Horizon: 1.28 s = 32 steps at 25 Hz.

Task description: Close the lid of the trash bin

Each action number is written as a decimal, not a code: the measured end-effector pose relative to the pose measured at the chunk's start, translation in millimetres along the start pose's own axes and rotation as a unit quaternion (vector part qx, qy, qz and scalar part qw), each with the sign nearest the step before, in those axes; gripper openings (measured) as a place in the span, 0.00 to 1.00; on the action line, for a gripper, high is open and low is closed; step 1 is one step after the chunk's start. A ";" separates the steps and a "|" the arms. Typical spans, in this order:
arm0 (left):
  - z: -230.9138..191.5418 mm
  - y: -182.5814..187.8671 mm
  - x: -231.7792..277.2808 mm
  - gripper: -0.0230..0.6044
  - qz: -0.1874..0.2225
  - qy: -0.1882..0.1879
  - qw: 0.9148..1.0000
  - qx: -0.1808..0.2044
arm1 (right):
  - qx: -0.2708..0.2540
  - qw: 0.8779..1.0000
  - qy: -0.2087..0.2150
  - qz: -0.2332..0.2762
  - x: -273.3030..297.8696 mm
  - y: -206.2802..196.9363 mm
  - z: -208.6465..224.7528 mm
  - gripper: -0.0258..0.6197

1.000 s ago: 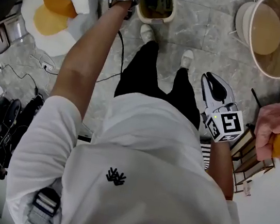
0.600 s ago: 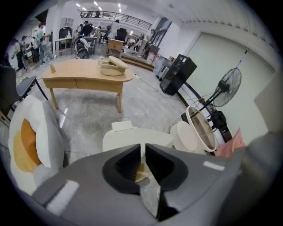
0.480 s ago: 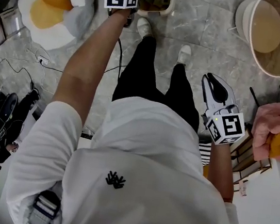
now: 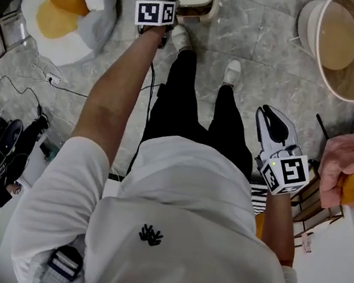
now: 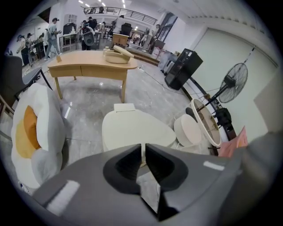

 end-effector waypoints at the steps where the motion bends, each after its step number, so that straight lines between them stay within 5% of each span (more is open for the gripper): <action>1: 0.3 -3.4 2.7 0.13 -0.003 0.000 1.000 -0.001 | 0.001 1.000 0.000 -0.002 0.3 -1.4 1.4 0.11; 32: -7.4 -73.7 96.8 0.13 -0.089 0.003 0.996 -0.023 | -0.010 0.998 -0.014 -0.067 26.7 5.5 25.7 0.11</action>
Point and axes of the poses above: the fingertips, and each gripper's own axes: x forward along the fingers, z to its right, y out of its top, the point moved 9 cm from there along -x, backward along the fingers, and after that the axes turned 12 degrees about x, right-handed, at the moved point
